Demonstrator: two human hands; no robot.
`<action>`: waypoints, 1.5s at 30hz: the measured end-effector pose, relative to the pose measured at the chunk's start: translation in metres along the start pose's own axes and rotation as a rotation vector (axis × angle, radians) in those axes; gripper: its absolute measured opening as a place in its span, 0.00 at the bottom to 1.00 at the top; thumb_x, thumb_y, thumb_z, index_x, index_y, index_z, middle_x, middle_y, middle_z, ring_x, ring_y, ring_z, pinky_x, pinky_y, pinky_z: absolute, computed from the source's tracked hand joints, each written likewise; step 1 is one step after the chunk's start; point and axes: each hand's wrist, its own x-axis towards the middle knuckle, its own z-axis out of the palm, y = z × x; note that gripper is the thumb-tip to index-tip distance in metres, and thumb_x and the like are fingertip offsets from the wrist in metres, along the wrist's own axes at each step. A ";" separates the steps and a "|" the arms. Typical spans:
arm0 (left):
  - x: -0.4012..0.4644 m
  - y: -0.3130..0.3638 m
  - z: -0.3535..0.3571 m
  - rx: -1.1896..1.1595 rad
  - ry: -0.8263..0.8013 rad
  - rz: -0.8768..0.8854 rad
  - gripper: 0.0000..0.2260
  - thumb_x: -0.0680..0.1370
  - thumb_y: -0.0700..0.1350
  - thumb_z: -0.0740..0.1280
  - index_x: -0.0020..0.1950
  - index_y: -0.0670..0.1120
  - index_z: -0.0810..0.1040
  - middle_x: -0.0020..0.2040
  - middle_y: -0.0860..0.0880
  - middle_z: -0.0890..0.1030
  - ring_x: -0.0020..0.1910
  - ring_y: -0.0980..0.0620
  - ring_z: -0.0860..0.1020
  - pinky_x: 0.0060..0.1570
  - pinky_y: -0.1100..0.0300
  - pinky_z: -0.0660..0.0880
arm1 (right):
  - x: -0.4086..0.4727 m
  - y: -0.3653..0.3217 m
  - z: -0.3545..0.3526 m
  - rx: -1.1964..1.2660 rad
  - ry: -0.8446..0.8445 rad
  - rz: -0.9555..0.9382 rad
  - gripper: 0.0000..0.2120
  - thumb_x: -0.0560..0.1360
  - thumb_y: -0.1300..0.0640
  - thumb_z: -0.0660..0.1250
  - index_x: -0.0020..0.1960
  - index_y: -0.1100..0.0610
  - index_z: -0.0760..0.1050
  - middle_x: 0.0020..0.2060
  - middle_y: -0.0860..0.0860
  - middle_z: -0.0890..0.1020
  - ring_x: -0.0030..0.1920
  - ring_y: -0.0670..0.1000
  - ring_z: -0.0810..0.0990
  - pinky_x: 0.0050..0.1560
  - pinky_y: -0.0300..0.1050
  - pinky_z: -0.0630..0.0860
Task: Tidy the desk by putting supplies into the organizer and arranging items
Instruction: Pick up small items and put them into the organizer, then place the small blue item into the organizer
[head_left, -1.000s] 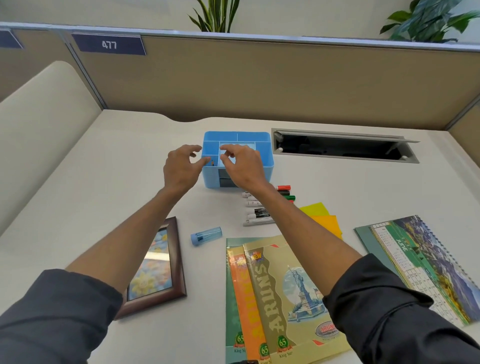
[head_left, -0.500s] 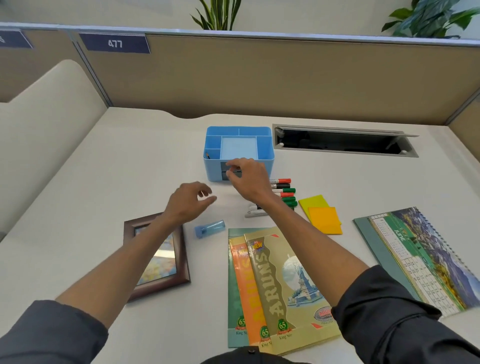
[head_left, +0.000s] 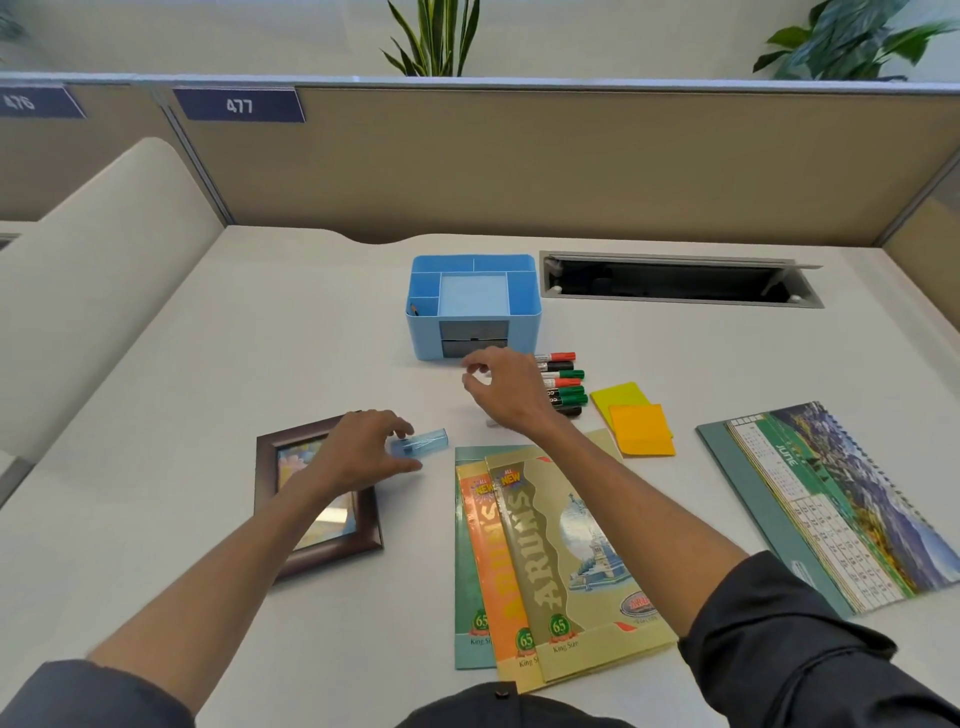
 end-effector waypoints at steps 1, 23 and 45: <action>-0.001 0.000 0.001 0.038 -0.004 0.007 0.23 0.69 0.60 0.73 0.60 0.50 0.79 0.54 0.53 0.81 0.50 0.53 0.77 0.51 0.56 0.73 | -0.002 0.000 0.000 0.001 0.000 -0.002 0.12 0.76 0.51 0.66 0.58 0.52 0.81 0.51 0.48 0.84 0.51 0.48 0.79 0.58 0.55 0.75; 0.016 0.029 -0.018 -0.554 0.269 -0.099 0.15 0.69 0.44 0.77 0.52 0.43 0.79 0.47 0.47 0.82 0.44 0.49 0.81 0.46 0.57 0.80 | -0.021 -0.023 0.008 -0.253 -0.034 -0.286 0.21 0.73 0.42 0.70 0.61 0.52 0.80 0.55 0.49 0.82 0.56 0.51 0.76 0.58 0.50 0.66; 0.062 0.027 -0.043 -0.673 0.465 -0.084 0.21 0.76 0.50 0.70 0.67 0.47 0.71 0.48 0.52 0.80 0.44 0.59 0.79 0.46 0.68 0.74 | 0.046 -0.029 -0.009 -0.068 0.183 -0.097 0.20 0.73 0.45 0.71 0.59 0.53 0.72 0.47 0.53 0.85 0.42 0.52 0.82 0.47 0.47 0.80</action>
